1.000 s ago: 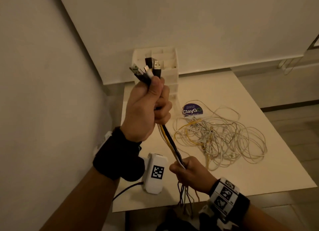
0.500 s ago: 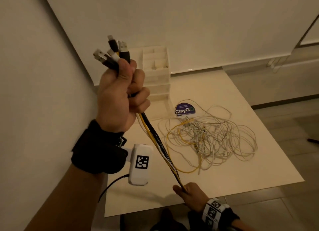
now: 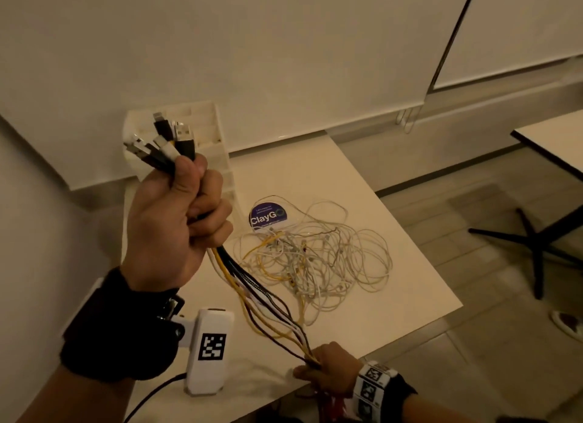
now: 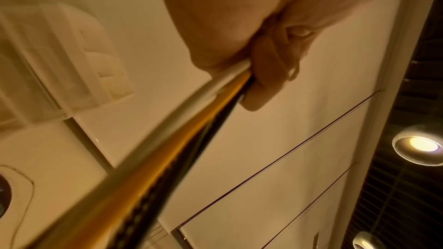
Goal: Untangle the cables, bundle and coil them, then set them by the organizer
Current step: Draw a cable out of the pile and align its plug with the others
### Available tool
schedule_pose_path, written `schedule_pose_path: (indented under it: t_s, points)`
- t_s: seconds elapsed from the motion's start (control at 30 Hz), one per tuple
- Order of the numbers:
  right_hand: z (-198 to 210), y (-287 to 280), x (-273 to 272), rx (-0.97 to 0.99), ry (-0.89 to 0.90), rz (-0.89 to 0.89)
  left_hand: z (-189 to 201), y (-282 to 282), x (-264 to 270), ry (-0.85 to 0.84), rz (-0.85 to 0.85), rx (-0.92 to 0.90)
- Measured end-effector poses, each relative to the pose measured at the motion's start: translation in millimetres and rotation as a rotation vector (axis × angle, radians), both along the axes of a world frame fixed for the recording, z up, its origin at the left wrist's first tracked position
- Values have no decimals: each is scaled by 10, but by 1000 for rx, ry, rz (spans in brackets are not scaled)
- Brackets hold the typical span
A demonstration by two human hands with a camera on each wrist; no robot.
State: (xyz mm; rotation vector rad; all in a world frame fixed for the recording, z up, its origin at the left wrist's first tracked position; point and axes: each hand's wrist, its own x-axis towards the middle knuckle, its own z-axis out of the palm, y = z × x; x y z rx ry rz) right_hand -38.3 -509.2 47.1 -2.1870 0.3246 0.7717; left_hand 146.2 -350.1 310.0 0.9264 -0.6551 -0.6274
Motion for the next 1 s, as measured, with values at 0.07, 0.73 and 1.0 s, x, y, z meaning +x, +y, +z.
schedule_pose_path:
  t_s: [0.07,0.73,1.0]
  points:
    - [63,-244,-48,38,-41,52,-31,-75,-8,20,7,0]
    - [304,-2408,1886,-352,-196,-185,-302,-455,167,122,261,94]
    - [-6,-2393,2155,-329,-28,-73,-462,-524,326,276,157,-89]
